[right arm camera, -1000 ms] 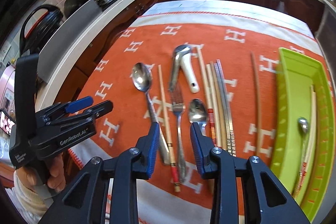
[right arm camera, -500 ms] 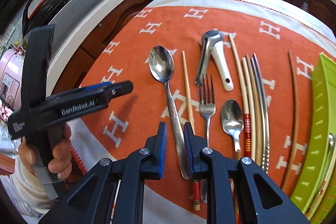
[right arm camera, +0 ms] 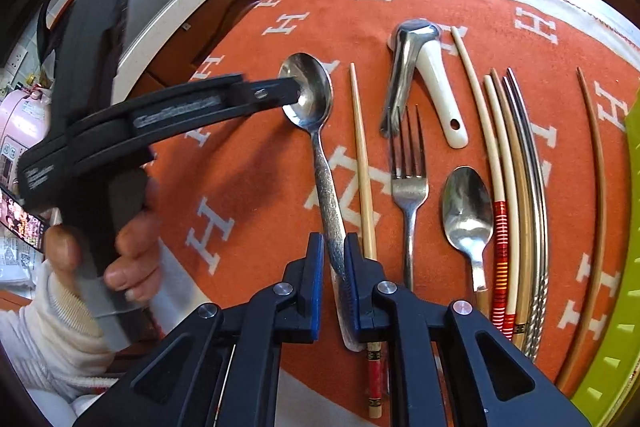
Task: Organize utensils
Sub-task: 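Lower the left tool onto a large steel spoon and close on it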
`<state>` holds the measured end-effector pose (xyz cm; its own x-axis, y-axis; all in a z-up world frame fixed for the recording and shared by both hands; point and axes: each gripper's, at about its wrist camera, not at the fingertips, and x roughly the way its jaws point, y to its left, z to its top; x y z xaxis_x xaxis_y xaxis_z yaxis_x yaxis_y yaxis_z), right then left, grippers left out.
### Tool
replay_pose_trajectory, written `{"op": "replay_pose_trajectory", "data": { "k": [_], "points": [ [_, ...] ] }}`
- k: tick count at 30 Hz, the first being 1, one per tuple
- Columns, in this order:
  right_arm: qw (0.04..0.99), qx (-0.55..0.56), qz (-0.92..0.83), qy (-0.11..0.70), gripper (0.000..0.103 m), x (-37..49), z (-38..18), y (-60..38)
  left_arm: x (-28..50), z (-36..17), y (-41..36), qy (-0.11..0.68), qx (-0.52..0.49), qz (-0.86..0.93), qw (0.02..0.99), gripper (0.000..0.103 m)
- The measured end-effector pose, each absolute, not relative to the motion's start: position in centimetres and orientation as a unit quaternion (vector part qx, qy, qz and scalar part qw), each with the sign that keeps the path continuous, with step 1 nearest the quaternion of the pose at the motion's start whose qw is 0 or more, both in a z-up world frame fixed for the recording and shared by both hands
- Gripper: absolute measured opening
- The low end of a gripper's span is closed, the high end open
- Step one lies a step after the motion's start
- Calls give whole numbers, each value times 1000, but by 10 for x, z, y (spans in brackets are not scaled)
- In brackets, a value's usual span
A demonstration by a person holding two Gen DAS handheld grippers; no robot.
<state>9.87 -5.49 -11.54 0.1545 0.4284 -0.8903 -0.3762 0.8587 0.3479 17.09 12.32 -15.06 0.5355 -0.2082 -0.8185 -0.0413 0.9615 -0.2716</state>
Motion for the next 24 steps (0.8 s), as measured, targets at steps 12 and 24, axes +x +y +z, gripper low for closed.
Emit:
{"op": "replay_pose_trajectory", "data": {
  "k": [12, 24],
  "points": [
    [741, 66, 283, 605, 11, 98, -121, -62, 182, -157, 91, 441, -47, -123, 888, 50],
    [779, 136, 213, 573, 11, 129, -100, -128, 185, -162, 88, 443, -71, -141, 882, 7]
  ]
}}
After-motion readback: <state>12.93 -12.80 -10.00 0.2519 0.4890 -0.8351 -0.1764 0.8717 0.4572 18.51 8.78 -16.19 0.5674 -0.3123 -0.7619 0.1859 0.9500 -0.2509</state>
